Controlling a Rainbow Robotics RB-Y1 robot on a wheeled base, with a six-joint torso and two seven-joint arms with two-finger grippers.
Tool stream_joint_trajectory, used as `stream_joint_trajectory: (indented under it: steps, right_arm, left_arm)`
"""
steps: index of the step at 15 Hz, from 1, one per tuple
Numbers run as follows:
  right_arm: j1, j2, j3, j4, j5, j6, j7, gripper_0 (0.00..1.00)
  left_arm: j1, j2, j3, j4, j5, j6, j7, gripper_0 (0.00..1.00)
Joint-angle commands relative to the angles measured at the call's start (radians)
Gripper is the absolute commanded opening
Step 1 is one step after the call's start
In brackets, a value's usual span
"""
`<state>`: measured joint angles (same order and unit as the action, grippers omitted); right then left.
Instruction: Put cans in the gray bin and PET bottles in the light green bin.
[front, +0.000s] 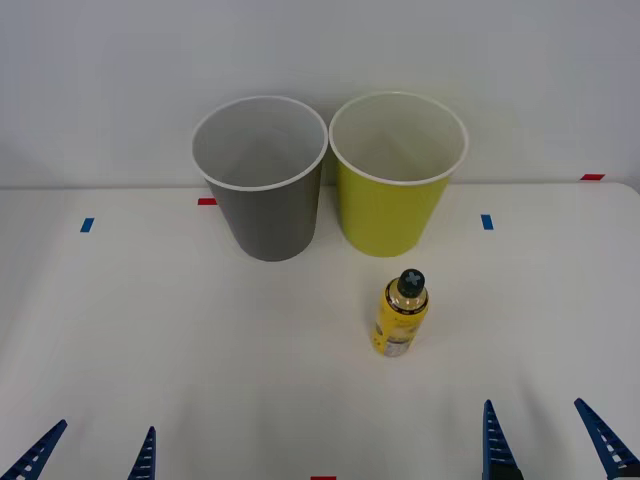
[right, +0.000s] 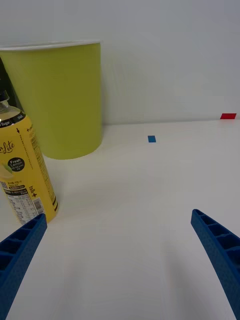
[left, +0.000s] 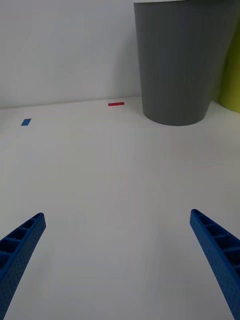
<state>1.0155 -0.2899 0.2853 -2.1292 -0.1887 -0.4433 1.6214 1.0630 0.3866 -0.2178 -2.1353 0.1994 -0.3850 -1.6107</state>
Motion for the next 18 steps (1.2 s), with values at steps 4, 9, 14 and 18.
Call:
stream_joint_trajectory:
  steps: [4, 9, 14, 18]
  right_arm:
    - [0.0, 0.0, 0.0, 0.0, 0.0, 0.0, 0.0, 1.0]
    - [0.0, 0.0, 0.0, 0.0, 0.0, 0.0, 0.0, 1.0]
    - [0.0, 0.0, 0.0, 0.0, 0.0, 0.0, 0.0, 1.0]
    - [0.0, 0.0, 0.0, 0.0, 0.0, 0.0, 0.0, 1.0]
  left_arm:
    - [0.0, 0.0, 0.0, 0.0, 0.0, 0.0, 0.0, 1.0]
    - [0.0, 0.0, 0.0, 0.0, 0.0, 0.0, 0.0, 1.0]
    - [0.0, 0.0, 0.0, 0.0, 0.0, 0.0, 0.0, 1.0]
    - [0.0, 0.0, 0.0, 0.0, 0.0, 0.0, 0.0, 1.0]
